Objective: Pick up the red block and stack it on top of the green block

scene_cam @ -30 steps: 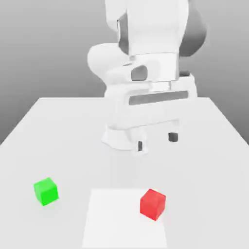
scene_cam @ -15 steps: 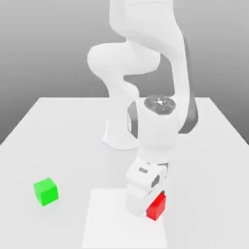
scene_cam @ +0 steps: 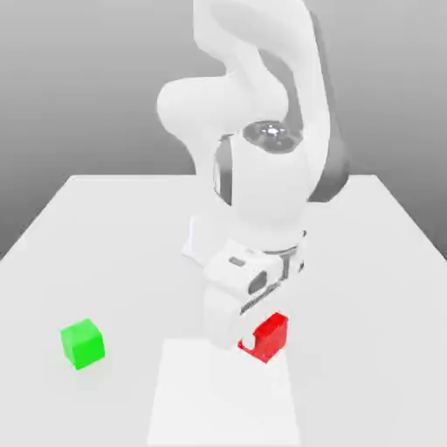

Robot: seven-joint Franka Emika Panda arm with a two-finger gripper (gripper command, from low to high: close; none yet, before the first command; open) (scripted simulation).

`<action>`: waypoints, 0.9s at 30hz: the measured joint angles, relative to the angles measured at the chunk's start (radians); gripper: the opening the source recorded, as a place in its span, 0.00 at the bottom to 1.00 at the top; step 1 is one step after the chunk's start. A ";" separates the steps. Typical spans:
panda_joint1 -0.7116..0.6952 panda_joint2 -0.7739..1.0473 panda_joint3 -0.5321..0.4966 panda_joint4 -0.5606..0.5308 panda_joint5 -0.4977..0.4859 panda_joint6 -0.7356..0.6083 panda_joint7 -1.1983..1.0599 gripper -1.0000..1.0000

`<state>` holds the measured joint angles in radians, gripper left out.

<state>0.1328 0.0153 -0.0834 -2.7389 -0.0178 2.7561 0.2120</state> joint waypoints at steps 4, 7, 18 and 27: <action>-0.078 -0.020 -0.038 0.000 -0.016 -0.018 0.169 0.00; -0.132 -0.035 -0.071 0.001 -0.026 -0.031 0.295 0.00; -0.350 -0.081 -0.166 0.001 -0.040 -0.076 0.743 0.00; -0.444 -0.035 -0.220 0.007 0.014 -0.040 0.950 0.00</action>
<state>-0.3112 -0.0197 -0.3033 -2.7319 -0.0033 2.7164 1.1621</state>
